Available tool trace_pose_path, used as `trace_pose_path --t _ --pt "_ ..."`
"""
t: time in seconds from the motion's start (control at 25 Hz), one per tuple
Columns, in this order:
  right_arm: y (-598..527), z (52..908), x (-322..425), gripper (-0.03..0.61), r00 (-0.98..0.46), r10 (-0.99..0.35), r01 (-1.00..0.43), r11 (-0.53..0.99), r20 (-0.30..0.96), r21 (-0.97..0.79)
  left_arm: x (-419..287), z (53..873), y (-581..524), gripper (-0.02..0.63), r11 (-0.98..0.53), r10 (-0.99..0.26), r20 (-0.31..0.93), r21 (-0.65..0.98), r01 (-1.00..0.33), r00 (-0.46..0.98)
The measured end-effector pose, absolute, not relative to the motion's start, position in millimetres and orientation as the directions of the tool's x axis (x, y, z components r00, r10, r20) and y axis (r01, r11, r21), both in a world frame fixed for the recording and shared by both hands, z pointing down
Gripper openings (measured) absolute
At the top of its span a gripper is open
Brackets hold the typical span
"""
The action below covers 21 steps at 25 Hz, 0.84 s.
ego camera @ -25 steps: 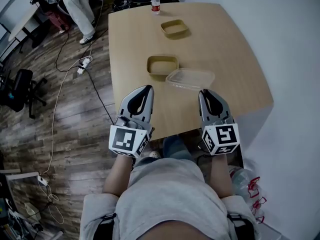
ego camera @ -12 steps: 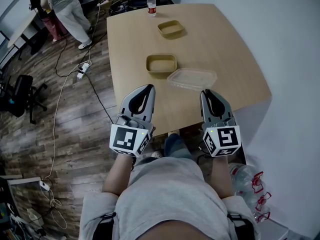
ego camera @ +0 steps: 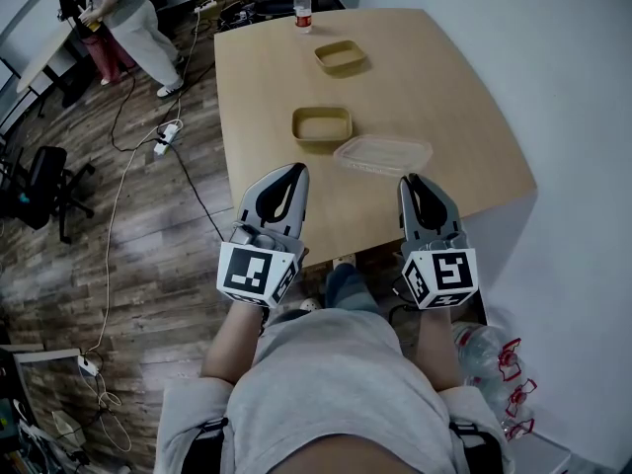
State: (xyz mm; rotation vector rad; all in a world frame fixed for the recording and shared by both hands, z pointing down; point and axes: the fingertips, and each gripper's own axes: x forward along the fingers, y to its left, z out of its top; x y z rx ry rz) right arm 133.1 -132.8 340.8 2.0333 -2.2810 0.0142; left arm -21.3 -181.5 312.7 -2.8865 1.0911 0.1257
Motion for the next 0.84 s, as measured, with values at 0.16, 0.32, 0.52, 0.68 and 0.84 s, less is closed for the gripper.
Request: trace_pose_path --t 0.16,0.32,0.52,0.68,0.84 --pt "-130.5 341.3 130.8 0.049 -0.112 -0.991 -0.992 0.116 0.069 0.048 -23.6 312.1 -179.6 0.015 -0.749 -0.658 -0.099 -0.022 -0.662 0.747" --pt "-130.4 342.8 129.8 0.051 -0.114 -0.991 -0.992 0.117 0.07 0.045 -24.6 313.6 -179.0 0.015 -0.748 -0.659 -0.095 -0.019 -0.663 0.746" --pt "-130.2 343.4 128.7 0.049 -0.112 -0.991 -0.992 0.116 0.071 0.042 -25.8 314.9 -178.3 0.015 -0.748 -0.66 -0.092 -0.017 -0.664 0.746" --pt "-127.5 343.8 127.6 0.049 -0.111 -0.991 -0.993 0.114 0.071 0.041 -27.9 315.4 -176.3 0.015 -0.746 -0.662 -0.091 -0.015 -0.666 0.744" --pt "-127.8 345.0 127.2 0.051 -0.109 -0.991 -0.993 0.112 0.072 0.039 -28.2 316.1 -176.7 0.015 -0.746 -0.662 -0.092 -0.016 -0.666 0.743"
